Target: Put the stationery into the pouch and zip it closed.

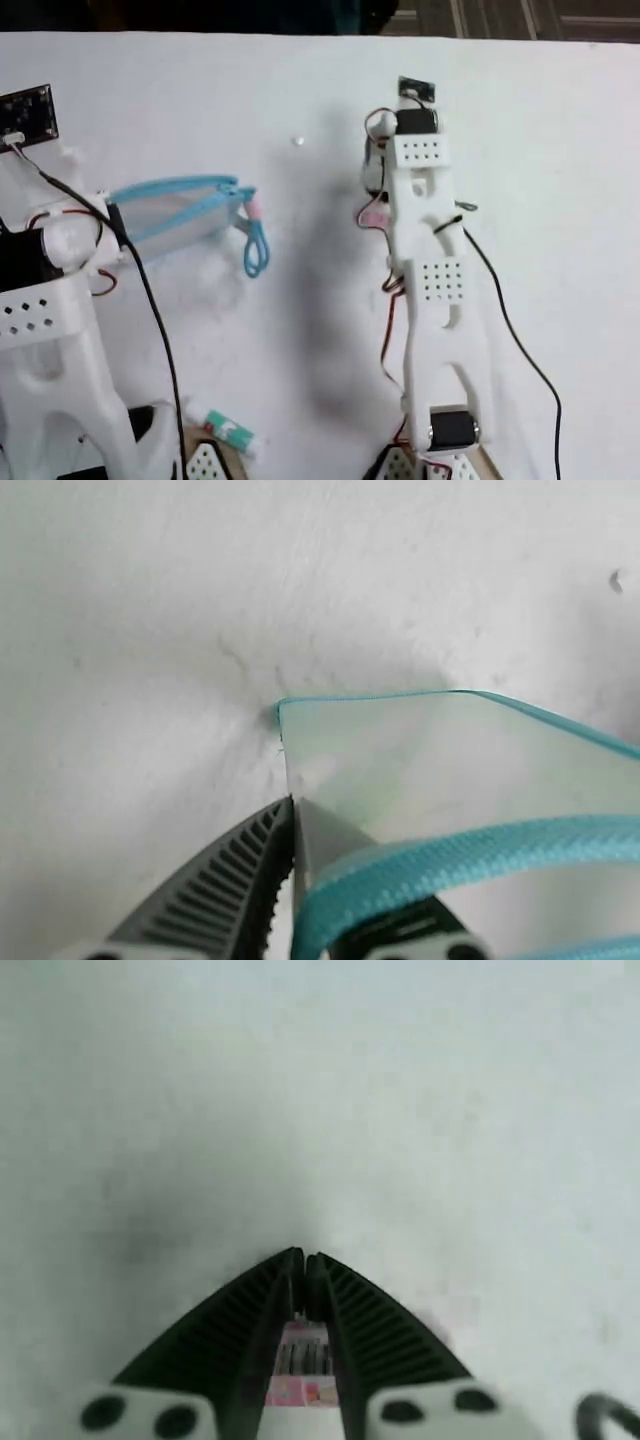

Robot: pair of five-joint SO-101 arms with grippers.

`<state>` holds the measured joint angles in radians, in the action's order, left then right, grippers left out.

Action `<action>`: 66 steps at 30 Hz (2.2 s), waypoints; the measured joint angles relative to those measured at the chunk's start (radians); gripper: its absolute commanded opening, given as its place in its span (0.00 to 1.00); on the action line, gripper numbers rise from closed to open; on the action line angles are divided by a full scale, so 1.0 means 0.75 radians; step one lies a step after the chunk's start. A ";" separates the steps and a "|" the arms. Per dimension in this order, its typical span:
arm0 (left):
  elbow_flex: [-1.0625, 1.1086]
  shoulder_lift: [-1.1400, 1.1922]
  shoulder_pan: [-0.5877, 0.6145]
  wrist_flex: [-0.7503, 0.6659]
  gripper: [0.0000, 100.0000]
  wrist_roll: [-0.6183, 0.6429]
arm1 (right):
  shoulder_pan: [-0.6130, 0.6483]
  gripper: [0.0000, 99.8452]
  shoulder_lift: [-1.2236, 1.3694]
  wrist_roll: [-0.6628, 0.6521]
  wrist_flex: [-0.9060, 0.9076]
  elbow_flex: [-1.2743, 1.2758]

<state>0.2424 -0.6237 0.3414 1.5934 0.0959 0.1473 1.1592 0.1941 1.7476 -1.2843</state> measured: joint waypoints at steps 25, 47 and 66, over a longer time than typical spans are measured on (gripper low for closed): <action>0.000 0.000 0.000 0.000 0.02 0.000 | 0.035 0.37 -0.653 -1.500 0.002 0.843; 0.000 0.000 0.000 0.000 0.02 0.000 | 0.049 0.02 -0.237 -1.530 0.000 0.284; 0.000 0.000 0.000 0.000 0.02 0.000 | 0.053 0.02 -1.262 -0.123 0.006 0.286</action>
<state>0.2424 -0.6237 0.3414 1.5934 0.0959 0.1872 0.2125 0.1020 1.7522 -1.0694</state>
